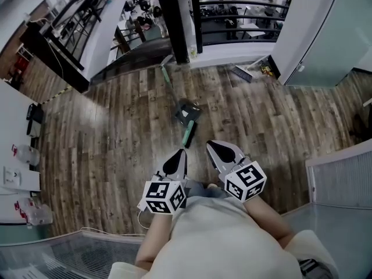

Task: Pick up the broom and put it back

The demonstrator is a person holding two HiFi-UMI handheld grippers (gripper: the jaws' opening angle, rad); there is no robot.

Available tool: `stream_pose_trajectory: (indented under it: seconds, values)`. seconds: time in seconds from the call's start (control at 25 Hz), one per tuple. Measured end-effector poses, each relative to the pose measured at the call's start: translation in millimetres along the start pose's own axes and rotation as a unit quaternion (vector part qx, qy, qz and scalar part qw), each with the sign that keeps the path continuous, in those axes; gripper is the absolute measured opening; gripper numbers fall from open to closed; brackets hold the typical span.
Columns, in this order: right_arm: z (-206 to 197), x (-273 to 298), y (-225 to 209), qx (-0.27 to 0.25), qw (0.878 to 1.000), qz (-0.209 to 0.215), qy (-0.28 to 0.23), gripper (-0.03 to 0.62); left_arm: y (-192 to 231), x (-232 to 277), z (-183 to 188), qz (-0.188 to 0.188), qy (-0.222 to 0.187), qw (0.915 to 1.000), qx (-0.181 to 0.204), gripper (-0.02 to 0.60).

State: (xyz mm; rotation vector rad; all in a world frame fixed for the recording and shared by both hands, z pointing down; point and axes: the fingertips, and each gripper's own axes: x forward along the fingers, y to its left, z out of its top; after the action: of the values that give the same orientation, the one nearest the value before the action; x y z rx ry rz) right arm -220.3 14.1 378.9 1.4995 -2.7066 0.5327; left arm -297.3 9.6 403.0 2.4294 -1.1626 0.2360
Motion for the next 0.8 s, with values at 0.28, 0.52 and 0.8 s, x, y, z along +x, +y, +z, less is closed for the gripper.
stream_pose_trajectory:
  seconds: [0.28, 0.52, 0.8]
  values:
    - [-4, 6, -13, 0.052, 0.999, -0.002, 0.002, 0.006, 4, 7, 1, 0.003, 0.007, 0.9999, -0.010, 0.005]
    - [-2, 24, -29, 0.054, 0.998, -0.011, 0.015, 0.006, 24, 26, 9, 0.007, 0.011, 0.9997, -0.019, 0.005]
    - [10, 56, -57, 0.050, 0.998, -0.023, 0.021, 0.006, 45, 62, 28, -0.002, 0.015, 0.9998, -0.011, 0.005]
